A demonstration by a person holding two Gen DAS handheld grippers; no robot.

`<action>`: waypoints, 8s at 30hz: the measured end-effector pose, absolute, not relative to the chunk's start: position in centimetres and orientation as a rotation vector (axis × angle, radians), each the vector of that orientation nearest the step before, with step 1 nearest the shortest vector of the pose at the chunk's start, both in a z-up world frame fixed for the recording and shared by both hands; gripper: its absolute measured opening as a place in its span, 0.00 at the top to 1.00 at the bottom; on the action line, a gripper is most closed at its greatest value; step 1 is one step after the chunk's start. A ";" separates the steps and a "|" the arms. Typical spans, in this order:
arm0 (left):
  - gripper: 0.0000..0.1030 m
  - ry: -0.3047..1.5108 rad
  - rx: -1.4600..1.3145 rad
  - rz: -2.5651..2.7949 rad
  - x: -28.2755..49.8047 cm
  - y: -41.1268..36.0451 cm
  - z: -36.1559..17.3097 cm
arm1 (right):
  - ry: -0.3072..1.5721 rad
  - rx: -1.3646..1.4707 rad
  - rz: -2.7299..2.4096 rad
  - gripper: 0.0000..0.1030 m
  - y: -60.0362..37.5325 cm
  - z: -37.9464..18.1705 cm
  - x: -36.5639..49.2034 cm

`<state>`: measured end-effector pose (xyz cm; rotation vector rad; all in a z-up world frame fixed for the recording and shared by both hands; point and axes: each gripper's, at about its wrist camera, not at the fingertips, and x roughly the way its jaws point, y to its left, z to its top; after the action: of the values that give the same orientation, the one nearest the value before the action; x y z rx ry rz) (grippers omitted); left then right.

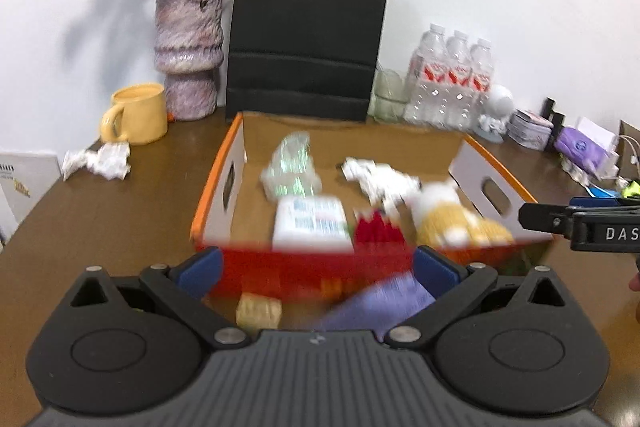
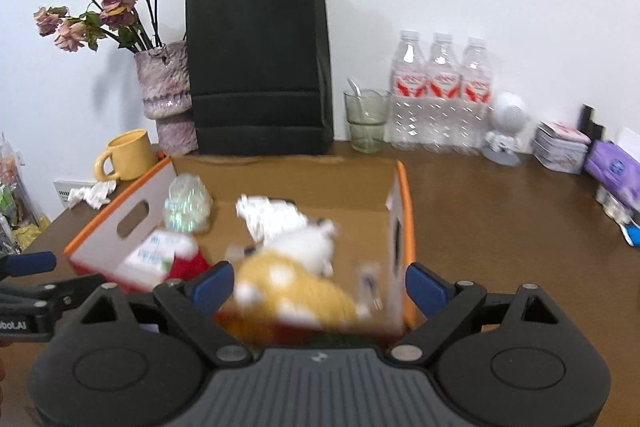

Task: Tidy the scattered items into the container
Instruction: 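Grasp the small white round case with the right gripper while the left grasps the purple pouch, then carry the white case and purple pouch over the box and open both grippers, then grasp the beige soap bar with the left gripper while the right grasps the blue-white snack packet, then carry the soap bar and snack packet into the box and open both grippers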

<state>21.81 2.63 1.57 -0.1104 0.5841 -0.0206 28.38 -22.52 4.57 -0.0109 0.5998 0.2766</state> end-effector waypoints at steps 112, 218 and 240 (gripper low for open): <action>0.00 0.525 -0.067 -0.011 35.7 2.5 2.0 | 0.613 -0.011 0.285 0.00 -18.2 2.7 41.2; 0.69 0.384 -0.139 -0.061 29.3 3.5 5.7 | 0.454 0.074 0.410 0.74 -20.1 7.1 33.1; 0.00 0.534 -0.105 0.037 37.6 3.4 1.5 | 0.641 -0.053 0.308 0.03 -18.0 1.7 42.2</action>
<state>37.60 3.38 1.49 -0.1054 0.5336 0.0372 42.22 -17.99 1.75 -0.0532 0.6406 0.3080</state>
